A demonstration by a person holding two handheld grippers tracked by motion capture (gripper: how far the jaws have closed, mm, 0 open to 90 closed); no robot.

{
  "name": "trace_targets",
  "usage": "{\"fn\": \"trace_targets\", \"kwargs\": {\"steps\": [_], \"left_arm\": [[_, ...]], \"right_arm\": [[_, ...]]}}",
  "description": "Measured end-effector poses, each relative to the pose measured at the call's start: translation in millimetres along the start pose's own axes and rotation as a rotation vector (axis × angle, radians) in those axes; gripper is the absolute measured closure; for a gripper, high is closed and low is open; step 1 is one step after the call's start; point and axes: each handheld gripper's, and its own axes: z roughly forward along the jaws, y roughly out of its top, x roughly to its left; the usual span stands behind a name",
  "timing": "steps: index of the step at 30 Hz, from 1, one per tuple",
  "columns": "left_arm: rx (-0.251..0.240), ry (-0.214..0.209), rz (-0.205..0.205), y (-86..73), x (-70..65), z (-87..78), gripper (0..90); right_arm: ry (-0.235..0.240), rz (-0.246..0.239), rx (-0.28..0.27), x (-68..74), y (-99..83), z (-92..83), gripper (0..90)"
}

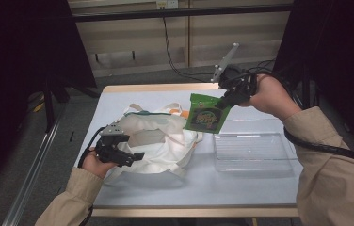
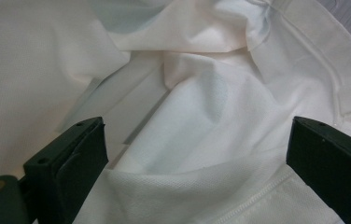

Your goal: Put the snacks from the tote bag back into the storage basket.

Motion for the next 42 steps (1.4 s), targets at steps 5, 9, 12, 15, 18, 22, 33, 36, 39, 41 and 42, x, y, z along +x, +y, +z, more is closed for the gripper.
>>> {"fn": "trace_targets", "kwargs": {"steps": [5,9,12,15,18,22,33,36,39,41,42], "left_arm": [[0.001,-0.005,-0.002,0.2,-0.2,1.0,5.1],[0.008,-0.006,-0.004,0.3,-0.4,1.5,5.1],[0.009,-0.010,-0.003,0.3,-0.5,2.0,5.1],[0.012,-0.005,0.003,0.6,-0.7,2.1,5.1],[0.006,-0.017,-0.017,0.2,-0.7,2.9,5.2],[0.008,-0.012,-0.016,0.3,-0.6,2.4,5.1],[0.013,-0.016,-0.019,0.3,0.2,3.7,4.7],[0.014,-0.012,-0.018,0.5,0.5,3.5,4.7],[0.016,-0.005,-0.022,0.7,0.8,3.1,4.5],[0.013,-0.008,-0.026,0.7,0.9,2.9,4.5],[0.011,-0.009,-0.028,0.8,0.9,2.8,4.5]], "right_arm": [[-0.004,-0.004,-0.003,-2.1,-6.3,-2.1,88.4],[-0.006,0.010,0.005,-3.7,-11.0,-5.4,88.4],[-0.007,0.022,0.010,-4.2,-14.6,-7.7,88.4],[-0.012,0.015,0.012,-6.1,-18.5,-8.2,88.4],[-0.016,0.010,0.011,-6.7,-22.1,-8.8,88.4],[-0.023,0.020,0.011,-8.6,-27.4,-9.5,88.4],[-0.023,0.032,0.024,-11.3,-39.9,-11.1,88.4],[-0.020,0.028,0.032,-11.8,-43.2,-11.4,88.3],[-0.023,0.039,0.034,-12.4,-46.7,-12.4,88.3],[-0.022,0.049,0.039,-12.1,-49.3,-13.0,88.3],[-0.025,0.046,0.035,-12.9,-51.1,-12.9,88.3]]}}
